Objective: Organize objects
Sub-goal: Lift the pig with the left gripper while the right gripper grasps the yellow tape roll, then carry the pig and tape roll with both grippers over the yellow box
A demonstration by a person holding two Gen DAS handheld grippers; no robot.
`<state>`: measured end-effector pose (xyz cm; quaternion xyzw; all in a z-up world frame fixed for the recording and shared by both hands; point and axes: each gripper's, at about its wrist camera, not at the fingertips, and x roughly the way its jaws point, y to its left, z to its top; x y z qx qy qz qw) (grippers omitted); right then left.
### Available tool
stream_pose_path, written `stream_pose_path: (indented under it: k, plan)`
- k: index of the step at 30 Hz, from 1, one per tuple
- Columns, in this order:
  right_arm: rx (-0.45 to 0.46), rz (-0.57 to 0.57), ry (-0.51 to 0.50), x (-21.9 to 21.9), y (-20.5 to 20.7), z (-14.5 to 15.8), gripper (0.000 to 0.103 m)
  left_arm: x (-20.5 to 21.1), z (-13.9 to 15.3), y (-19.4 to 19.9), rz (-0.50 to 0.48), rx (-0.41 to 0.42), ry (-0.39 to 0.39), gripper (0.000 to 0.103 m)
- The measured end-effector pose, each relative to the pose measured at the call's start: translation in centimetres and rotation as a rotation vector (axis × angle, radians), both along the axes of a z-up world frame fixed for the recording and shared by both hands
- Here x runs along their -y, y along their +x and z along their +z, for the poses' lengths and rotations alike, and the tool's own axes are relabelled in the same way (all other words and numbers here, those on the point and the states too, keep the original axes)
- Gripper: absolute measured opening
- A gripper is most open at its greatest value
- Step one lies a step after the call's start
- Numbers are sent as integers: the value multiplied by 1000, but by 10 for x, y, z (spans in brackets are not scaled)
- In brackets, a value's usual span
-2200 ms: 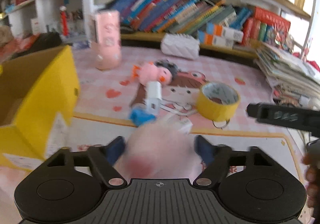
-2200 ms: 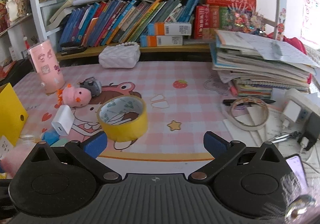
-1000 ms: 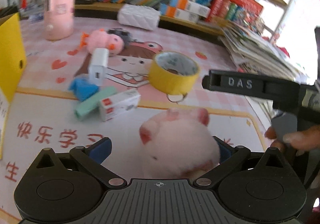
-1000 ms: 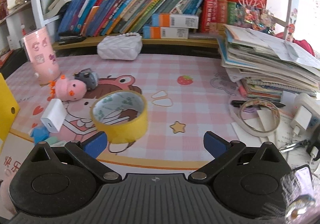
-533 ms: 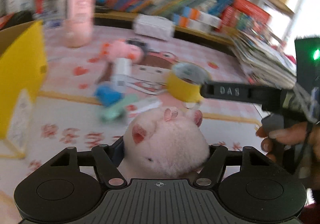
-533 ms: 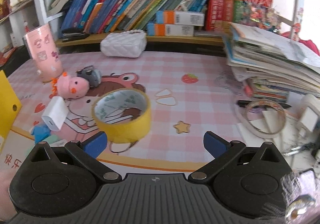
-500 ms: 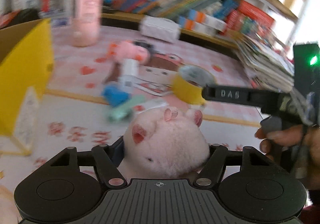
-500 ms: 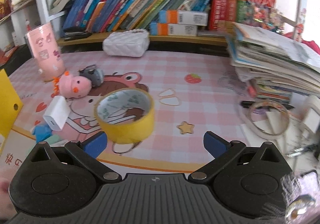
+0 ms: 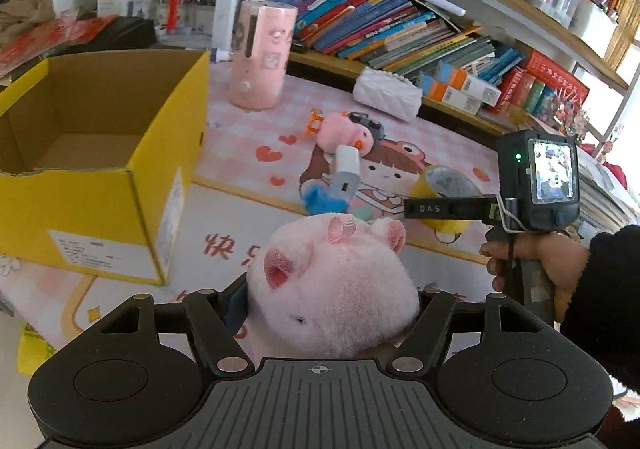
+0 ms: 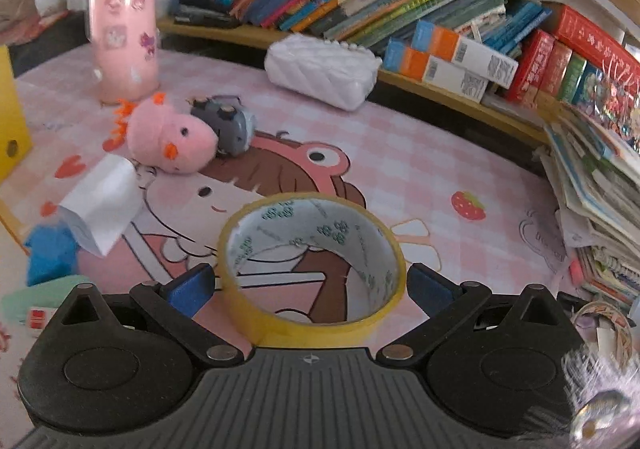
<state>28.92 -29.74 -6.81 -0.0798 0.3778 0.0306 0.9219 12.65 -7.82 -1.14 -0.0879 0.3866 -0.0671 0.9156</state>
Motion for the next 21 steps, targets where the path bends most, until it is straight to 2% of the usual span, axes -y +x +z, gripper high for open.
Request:
stream_pose_path:
  k: [2, 3, 4, 10, 16, 21]
  plan:
    - [-12, -7, 32, 4, 3, -2, 100, -5, 1, -2, 5, 7, -3, 69]
    - [-12, -11, 44, 5, 2, -1, 93, -8, 2, -4, 8, 9, -6, 69]
    - [-14, -16, 49, 5, 2, 0, 92, -10, 1, -5, 10, 9, -8, 69]
    - [8, -85, 52, 2, -16, 19, 91, -29, 1, -12, -11, 32, -42, 69]
    - [52, -177, 128, -11, -69, 64, 91, -56, 12, -17, -44, 84, -54, 69]
    - [85, -178, 162, -54, -120, 92, 91, -91, 17, -31, -33, 114, -62, 69]
